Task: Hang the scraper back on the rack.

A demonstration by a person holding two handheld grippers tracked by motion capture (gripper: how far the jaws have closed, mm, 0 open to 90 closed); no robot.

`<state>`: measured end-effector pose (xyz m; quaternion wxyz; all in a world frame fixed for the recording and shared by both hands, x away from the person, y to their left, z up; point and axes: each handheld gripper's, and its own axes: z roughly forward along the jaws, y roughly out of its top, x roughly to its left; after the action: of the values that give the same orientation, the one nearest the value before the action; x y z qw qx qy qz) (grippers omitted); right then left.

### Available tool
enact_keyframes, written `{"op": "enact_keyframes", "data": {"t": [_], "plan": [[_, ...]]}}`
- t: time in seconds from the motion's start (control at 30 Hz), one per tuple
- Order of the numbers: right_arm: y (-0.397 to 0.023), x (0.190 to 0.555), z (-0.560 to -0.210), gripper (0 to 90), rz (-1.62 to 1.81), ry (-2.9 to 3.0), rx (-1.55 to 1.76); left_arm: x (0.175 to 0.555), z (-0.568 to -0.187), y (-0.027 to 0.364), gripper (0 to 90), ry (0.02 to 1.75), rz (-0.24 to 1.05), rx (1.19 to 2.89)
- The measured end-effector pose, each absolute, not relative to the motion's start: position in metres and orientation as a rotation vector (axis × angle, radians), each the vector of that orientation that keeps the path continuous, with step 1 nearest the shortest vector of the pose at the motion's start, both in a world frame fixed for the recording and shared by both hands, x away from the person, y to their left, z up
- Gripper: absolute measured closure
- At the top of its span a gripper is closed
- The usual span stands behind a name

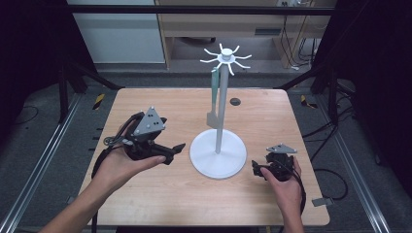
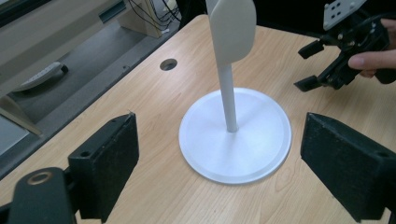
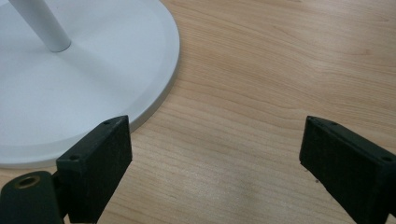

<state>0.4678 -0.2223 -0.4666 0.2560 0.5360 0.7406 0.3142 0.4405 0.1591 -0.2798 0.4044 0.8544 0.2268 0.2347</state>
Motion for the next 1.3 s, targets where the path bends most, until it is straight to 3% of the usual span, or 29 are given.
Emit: {"op": "enact_keyframes", "data": {"t": [0.5,1.3], "plan": [[-0.223,0.468,-0.466,7.2,0.853,2.004,1.456,0.447,-0.305,0.173,4.9,0.593,0.59,2.17],[-0.222,0.468,-0.467,7.2,0.846,2.005,1.46,0.458,-0.37,0.215,5.0,0.705,0.565,2.152]]}}
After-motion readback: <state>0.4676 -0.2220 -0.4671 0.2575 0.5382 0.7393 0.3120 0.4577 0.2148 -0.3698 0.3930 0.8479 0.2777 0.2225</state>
